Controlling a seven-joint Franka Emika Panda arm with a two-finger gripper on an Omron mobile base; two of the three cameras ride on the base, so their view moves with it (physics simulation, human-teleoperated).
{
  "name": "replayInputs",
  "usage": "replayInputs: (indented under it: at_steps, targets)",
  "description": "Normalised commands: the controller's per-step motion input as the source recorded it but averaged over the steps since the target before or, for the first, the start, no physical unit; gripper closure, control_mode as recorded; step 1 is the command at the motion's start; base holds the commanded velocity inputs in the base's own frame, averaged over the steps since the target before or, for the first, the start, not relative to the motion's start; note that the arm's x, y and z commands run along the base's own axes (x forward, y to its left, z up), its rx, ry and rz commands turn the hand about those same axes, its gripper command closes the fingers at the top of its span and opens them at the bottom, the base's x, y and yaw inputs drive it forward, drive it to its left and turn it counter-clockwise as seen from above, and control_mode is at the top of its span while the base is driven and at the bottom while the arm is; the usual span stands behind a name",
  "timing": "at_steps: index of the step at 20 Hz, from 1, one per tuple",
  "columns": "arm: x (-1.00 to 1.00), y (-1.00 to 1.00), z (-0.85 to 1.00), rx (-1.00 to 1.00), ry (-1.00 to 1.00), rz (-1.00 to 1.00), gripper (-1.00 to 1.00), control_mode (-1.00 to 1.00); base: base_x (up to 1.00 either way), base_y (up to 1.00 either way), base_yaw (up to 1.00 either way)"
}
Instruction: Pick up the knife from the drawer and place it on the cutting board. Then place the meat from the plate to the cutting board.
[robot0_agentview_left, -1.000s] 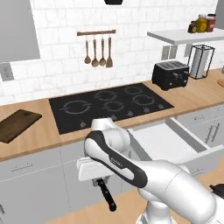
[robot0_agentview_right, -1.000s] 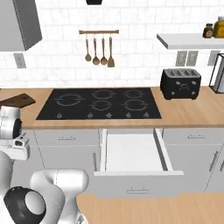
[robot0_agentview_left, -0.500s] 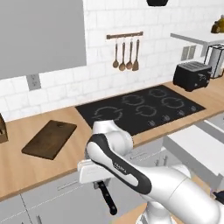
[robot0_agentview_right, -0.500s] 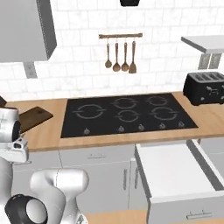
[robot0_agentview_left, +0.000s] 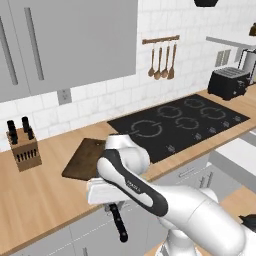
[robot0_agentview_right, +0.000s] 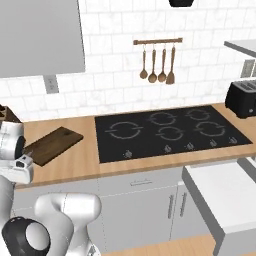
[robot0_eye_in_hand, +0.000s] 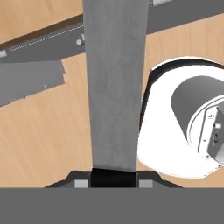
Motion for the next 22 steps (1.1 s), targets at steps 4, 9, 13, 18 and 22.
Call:
replayInputs:
  at_steps: [4,9,13,18,22]
  targets:
    - [0.97,0.19,0.0,0.0,0.0,-0.38,1.0,-1.0,0.0,0.0,0.0]
    - [1.0,0.0,0.0,0.0,0.0,-0.31,1.0,-1.0,0.0,0.0,0.0]
    - [0.95,0.13,0.0,-0.01,0.0,-0.15,1.0,-1.0,0.0,0.0,0.0]
    - [0.93,0.44,0.0,-0.12,0.0,-0.07,1.0,-1.0,0.0,0.0,0.0]
    - [0.66,0.28,-0.01,-0.18,-0.01,-0.05,1.0,-1.0,0.0,0.0,0.0]
